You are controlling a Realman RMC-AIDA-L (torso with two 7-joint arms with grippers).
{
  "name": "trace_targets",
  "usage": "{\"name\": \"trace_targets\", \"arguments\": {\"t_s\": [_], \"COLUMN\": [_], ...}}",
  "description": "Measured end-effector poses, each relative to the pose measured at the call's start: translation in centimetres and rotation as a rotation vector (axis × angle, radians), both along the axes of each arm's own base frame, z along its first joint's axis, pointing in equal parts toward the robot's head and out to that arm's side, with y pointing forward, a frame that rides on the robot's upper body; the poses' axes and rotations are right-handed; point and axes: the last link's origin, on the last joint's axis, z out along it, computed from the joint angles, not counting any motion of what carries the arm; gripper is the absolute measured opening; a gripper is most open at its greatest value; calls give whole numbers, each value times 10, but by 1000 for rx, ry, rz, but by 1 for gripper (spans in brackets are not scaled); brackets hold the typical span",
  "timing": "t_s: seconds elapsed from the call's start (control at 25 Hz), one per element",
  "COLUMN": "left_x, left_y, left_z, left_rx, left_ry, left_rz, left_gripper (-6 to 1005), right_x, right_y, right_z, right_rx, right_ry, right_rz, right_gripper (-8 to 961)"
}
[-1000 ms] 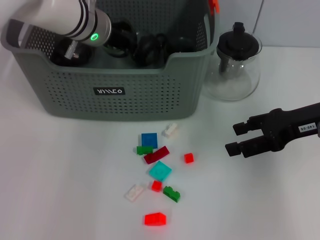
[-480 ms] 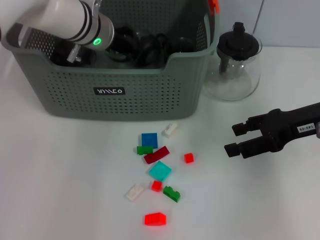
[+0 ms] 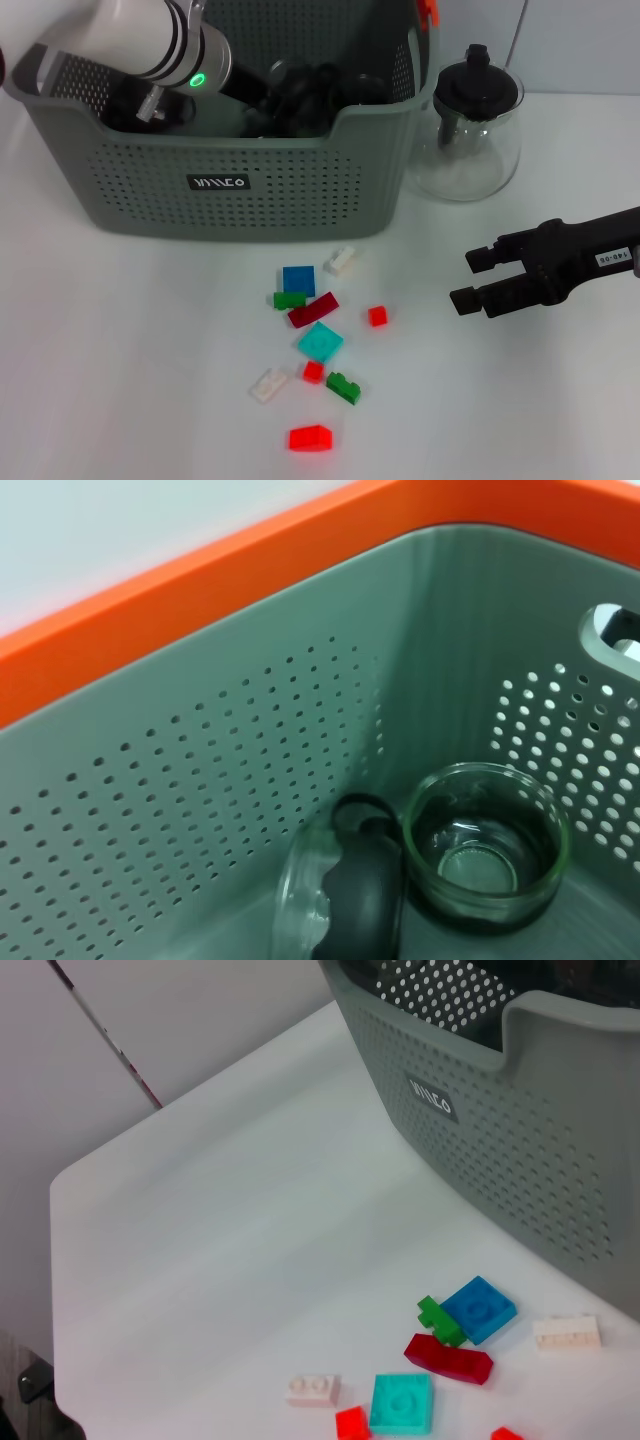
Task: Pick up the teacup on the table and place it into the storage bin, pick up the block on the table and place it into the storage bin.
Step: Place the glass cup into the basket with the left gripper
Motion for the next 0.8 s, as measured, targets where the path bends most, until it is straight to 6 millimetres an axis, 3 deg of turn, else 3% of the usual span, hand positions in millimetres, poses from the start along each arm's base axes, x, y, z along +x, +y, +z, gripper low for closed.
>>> {"name": "trace_targets", "arguments": {"t_s": [0.24,0.4,0.6,0.72,0.8], "left_x": [1,10,33,54,63], "left_y": [0,0,-2,-18,-31], "left_z": [8,25,61,98,117], "left_rx": [15,32,102,153,160], "left_ry": [-12,-41,-126,-284,-393], "left_rz": [-4,-15,-48,-114,-164], "left_gripper": [459,542,677,770,769], "right_x": [1,1,0,0,0], "right_y": [-1,0,0,-1,-1], "right_z": [1,1,2,2,2], "right_rx": [0,0,0,0,1], "right_ry": [-1,-1,1,1,2], "right_rz": [-2,2,12,18,23], "right_gripper": [842,842,842,842,842]}}
